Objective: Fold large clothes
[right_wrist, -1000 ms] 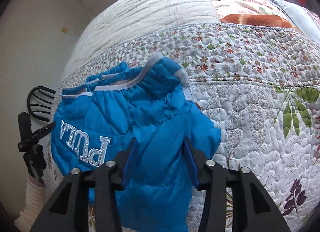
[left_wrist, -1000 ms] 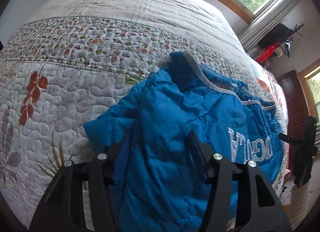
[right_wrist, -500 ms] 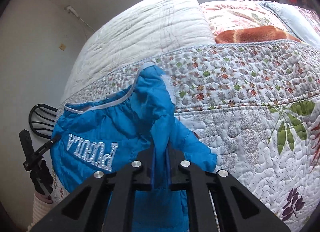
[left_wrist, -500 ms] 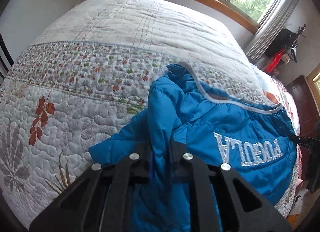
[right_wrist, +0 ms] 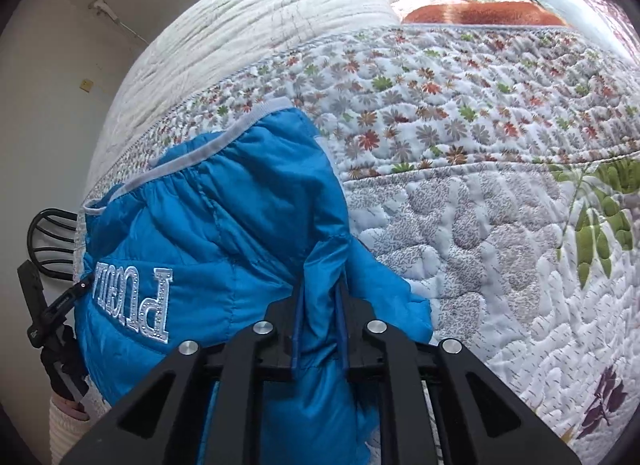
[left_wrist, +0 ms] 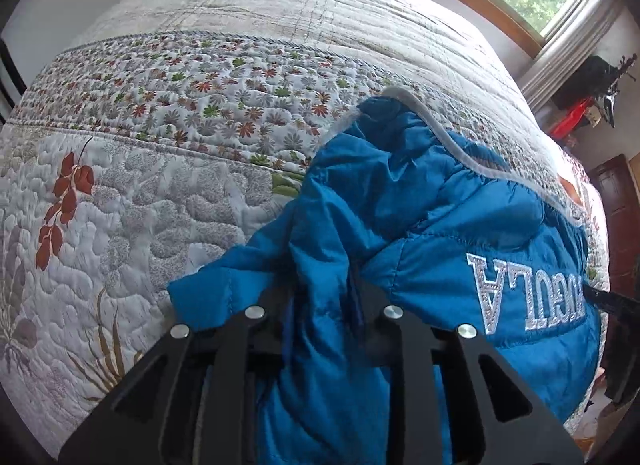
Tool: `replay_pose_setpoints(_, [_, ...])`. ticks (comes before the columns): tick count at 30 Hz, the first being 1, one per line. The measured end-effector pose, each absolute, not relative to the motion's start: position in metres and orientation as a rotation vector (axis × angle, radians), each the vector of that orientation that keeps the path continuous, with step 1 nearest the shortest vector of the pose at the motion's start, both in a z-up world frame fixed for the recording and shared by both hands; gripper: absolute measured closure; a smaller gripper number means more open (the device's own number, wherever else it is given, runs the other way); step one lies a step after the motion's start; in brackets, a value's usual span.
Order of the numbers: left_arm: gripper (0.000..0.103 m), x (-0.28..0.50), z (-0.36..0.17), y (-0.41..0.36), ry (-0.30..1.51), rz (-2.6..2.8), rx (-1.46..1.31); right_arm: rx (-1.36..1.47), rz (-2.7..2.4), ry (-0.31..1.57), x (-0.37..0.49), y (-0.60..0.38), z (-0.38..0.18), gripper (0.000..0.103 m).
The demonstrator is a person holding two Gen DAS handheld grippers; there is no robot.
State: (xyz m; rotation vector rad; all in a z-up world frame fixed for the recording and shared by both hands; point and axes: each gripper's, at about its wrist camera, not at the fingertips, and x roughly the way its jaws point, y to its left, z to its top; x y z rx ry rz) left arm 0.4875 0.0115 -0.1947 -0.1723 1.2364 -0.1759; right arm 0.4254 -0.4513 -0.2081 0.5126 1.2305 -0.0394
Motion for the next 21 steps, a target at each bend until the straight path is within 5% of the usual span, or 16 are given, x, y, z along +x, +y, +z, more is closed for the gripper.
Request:
replay_pose_setpoints(2, [0.072, 0.484, -0.175, 0.024, 1.208, -0.157, -0.226, 0.445, -0.087, 1.195, 0.412, -0.451, -0.186, 0.069])
replay_pose_setpoints(12, [0.075, 0.403, -0.096, -0.025, 1.016, -0.245, -0.121, 0.254, 0.105, 1.087, 0.36, -0.359, -0.119, 0.075])
replay_pose_setpoints(21, [0.074, 0.358, -0.16, -0.108, 1.123, -0.357, 0.012, 0.208, 0.148, 1.181, 0.366, -0.295, -0.172, 0.083])
